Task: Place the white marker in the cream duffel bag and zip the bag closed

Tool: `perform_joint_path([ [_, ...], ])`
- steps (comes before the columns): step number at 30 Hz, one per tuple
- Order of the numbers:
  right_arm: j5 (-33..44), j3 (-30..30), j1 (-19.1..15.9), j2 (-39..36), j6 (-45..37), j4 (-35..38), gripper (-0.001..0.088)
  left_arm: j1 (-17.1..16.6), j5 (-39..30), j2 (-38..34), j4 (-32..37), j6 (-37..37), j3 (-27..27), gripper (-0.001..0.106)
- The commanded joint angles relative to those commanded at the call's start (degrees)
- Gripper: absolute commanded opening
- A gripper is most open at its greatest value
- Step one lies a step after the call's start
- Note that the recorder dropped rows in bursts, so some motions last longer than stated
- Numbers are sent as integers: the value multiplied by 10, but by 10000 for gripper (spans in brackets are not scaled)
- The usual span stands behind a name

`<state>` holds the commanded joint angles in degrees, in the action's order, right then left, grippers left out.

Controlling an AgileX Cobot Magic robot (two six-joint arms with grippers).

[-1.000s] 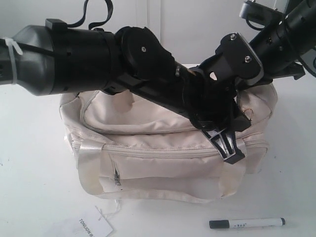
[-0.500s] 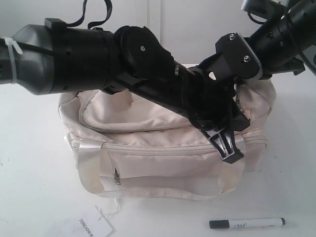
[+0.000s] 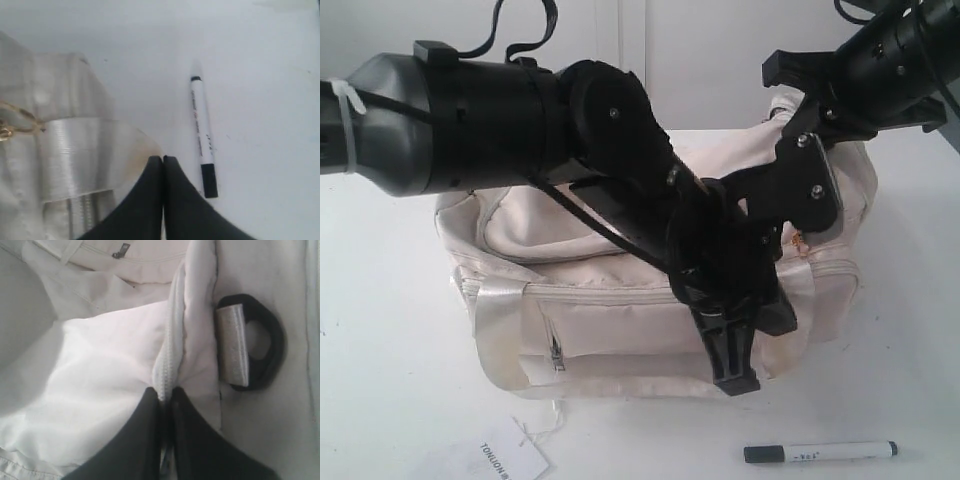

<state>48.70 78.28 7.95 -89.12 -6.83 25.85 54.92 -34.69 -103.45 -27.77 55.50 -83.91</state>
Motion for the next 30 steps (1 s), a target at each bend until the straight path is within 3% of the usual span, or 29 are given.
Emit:
perform_joint_path([
  [13, 5, 0, 0, 0, 0, -1, 0, 0, 4, 5, 11, -20, -2, 0],
  [20, 6, 0, 0, 0, 0, -1, 0, 0, 100, 29, 5, -211, -2, 0],
  [25, 6, 0, 0, 0, 0, -4, 0, -6, 106, 31, -8, -295, -2, 0],
  [30, 6, 0, 0, 0, 0, -4, 0, -35, 107, 31, -54, -385, -2, 0],
])
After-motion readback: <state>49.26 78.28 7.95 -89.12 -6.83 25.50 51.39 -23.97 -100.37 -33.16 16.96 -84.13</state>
